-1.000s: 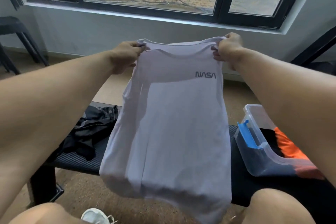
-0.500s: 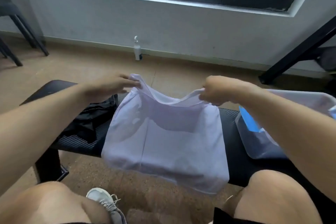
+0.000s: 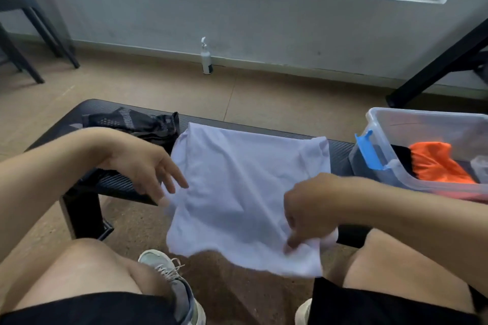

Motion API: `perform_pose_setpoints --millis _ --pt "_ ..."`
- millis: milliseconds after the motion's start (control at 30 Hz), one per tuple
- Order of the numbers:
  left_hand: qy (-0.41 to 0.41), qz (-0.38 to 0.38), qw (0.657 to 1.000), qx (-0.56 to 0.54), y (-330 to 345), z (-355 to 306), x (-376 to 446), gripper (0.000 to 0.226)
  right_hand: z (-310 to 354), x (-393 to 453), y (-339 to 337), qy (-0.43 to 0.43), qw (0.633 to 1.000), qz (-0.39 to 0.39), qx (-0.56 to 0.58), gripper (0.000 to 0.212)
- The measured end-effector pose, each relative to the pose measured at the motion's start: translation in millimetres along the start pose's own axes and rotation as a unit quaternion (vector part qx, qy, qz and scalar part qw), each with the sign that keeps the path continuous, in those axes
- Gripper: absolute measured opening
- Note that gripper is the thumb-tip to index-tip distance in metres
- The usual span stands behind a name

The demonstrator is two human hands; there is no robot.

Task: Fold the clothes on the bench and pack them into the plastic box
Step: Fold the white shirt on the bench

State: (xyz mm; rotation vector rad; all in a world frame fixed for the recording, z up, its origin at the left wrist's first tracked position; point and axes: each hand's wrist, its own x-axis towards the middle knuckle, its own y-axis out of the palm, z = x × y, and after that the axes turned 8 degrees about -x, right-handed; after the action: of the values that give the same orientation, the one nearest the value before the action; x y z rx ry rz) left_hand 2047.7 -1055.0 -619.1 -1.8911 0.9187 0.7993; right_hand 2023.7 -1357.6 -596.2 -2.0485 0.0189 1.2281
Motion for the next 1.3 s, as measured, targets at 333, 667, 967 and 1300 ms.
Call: perform_pose_setpoints --millis 333,667,967,1300 --pt "0.043 -0.432 0.900 0.045 -16.7 -13.8 122.5 0.049 -79.2 141.0 18.2 0.277 0.906 -0.191 0.258 0.048" --pt "-0.019 -0.495 0.828 0.262 -46.2 1.1 156.7 0.029 -111.2 147.4 22.4 0.338 0.907 -0.163 0.189 0.041" --pt "0.064 -0.677 0.721 0.132 -63.5 -0.8 156.0 0.013 -123.3 144.9 7.2 0.403 0.872 -0.221 0.170 0.039" --pt "0.099 -0.579 0.798 0.134 -44.3 -16.4 151.7 0.041 -128.3 169.8 28.5 0.377 0.878 -0.183 0.231 0.046"
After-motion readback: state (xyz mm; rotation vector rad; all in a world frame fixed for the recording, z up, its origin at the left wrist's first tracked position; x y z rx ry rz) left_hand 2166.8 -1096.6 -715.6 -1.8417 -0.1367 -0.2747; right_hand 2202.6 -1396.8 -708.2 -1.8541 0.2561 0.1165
